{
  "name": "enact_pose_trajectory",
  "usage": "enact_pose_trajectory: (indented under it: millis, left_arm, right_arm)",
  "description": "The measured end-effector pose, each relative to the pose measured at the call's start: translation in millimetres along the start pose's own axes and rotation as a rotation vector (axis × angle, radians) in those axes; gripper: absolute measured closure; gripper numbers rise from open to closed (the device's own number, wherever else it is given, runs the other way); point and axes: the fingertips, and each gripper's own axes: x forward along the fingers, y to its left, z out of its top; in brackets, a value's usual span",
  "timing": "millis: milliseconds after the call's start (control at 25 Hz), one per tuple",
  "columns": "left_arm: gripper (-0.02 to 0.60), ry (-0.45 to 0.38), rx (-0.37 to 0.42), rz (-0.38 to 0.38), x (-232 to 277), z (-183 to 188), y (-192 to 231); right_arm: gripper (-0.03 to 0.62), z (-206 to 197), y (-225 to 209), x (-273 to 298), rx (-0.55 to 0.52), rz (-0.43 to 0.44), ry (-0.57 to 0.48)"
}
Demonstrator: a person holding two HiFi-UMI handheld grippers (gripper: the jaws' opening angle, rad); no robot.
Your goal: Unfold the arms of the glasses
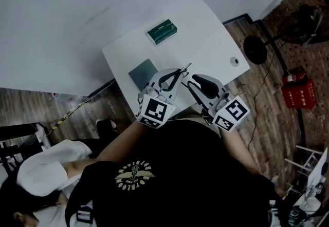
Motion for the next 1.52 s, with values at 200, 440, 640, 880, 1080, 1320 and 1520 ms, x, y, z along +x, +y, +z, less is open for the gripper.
enact_pose_trajectory:
  millis: [200,440,640,880,1080,1320,1520]
  left_arm:
    - [0.561,0.031,0.060,-0.026,10,-2,-14]
    - [0.561,0.061,0.108,-0.036,14,-7,-22]
    - [0.561,0.074,0.114,-0.032,17,-11,-18]
    - [0.561,0.092,0.153,-0.015,15,-14,-10]
    - [0.561,0.116,0.217,-0.014,13,-18,-4]
    - [0.561,0.168,0.260,-0.043,12,-27,3]
    - [0.561,0.212,0.322,-0.040,10,-31,12]
  right_arm:
    - [0.508,-1,-5,1,-0.002,-0.001,0.006]
    - [0.513,-7,-8,4,-0.008,-0.017,0.028]
    - [0.571,-12,-16,6,-0.026,-0.043,0.055]
    - [0.574,-16,-18,8,-0.033,-0.044,0.078]
    - [0.574,-19,-19,8,-0.037,-0.044,0.095]
    - [0.574,-26,-19,9,-0.036,-0.047,0.124]
    - [0.574,-28,-21,9,-0.029,-0.046,0.130]
